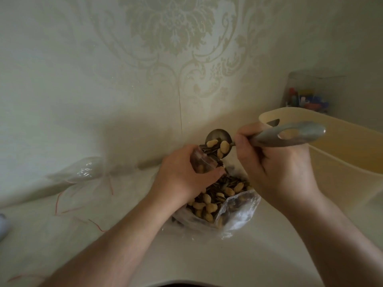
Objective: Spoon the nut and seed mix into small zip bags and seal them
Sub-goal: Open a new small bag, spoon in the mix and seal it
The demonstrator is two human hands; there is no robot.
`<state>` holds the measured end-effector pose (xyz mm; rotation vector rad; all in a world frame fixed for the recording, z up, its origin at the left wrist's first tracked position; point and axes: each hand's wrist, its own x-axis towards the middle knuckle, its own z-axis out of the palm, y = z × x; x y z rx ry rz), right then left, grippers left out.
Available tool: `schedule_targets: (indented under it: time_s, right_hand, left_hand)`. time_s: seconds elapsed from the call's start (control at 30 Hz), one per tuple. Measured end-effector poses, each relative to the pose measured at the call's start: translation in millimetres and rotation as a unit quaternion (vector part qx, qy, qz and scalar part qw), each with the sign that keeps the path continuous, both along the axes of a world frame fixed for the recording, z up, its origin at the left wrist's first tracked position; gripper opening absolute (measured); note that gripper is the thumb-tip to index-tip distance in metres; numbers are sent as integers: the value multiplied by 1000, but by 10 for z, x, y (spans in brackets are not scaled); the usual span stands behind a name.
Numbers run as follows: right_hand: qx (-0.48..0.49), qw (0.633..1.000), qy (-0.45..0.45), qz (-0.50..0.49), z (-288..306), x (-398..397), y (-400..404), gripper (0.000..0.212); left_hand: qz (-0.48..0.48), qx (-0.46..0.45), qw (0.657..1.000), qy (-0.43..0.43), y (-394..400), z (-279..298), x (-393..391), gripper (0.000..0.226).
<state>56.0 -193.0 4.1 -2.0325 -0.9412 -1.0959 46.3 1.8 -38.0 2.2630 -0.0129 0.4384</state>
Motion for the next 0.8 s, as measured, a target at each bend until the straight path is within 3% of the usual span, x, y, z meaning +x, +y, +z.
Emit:
schedule_targets:
  time_s: [0.17,0.47,0.8]
  right_hand:
    - [12,1000,-5,13,-51,20,29,23]
    - [20,1000,24,3,-125,6,67,35]
    - [26,999,30,12,-179,6,93,33]
  left_hand:
    - [1,-3,1000,-18,22,-18,-2,31]
    - [5,-6,1000,-15,30,-36,-13,31]
    - [0,-85,996,13,88,-68,34,33]
